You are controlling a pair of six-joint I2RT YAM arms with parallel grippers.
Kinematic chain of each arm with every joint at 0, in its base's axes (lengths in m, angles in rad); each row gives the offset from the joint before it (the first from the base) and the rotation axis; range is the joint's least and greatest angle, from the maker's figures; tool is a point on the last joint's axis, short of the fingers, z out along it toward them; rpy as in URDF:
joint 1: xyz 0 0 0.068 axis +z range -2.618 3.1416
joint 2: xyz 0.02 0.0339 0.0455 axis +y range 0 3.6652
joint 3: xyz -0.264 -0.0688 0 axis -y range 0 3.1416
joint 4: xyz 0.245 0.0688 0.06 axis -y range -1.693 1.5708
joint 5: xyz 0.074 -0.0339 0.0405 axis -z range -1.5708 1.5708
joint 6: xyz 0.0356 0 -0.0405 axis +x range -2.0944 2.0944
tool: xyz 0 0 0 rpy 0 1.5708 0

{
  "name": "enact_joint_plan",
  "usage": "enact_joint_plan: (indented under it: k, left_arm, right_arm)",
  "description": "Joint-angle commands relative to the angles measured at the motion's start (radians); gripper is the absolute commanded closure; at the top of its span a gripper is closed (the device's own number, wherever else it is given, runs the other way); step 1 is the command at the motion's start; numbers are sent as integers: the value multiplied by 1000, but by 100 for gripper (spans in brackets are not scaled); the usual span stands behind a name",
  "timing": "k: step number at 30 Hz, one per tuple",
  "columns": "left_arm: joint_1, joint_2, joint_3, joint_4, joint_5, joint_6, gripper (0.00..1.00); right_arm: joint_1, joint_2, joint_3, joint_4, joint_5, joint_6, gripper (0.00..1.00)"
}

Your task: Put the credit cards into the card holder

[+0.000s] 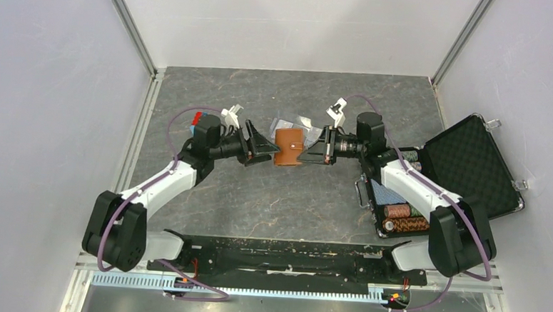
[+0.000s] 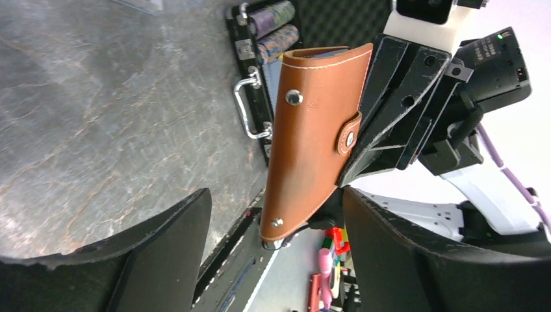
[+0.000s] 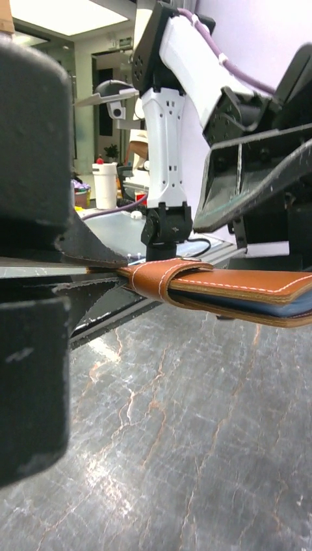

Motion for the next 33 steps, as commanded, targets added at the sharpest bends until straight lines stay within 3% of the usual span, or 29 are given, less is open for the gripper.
enact_joint_plan:
  k: [1,7,13,15,19,21,23,26,30,33]
  left_arm:
    - [-1,41,-43,336,128,-175,23]
    - [-6,85,-44,457,187,-240,39]
    - [-28,121,-29,524,208,-278,53]
    - [-39,138,-23,555,214,-296,64]
    - [-51,155,-3,537,212,-285,96]
    - [-51,131,17,401,180,-201,98]
    - [-52,92,46,215,111,-98,98]
    - [-62,35,86,-40,-14,28,98]
    - [-110,-6,155,-322,-192,153,98]
    - [-152,-12,185,-427,-279,175,98]
  right_arm:
    - [1,-42,16,131,-58,105,100]
    - [1,-41,-68,381,-66,297,100]
    - [1,-26,-84,394,-71,312,100]
    - [2,-24,-83,366,-71,291,100]
    - [2,-22,-63,243,-53,208,98]
    - [2,-25,-30,109,-33,113,83]
    - [2,-35,35,-81,40,-23,56]
    - [1,-35,143,-356,169,-207,31]
    - [22,-1,278,-590,337,-357,20]
    - [74,44,362,-682,429,-409,15]
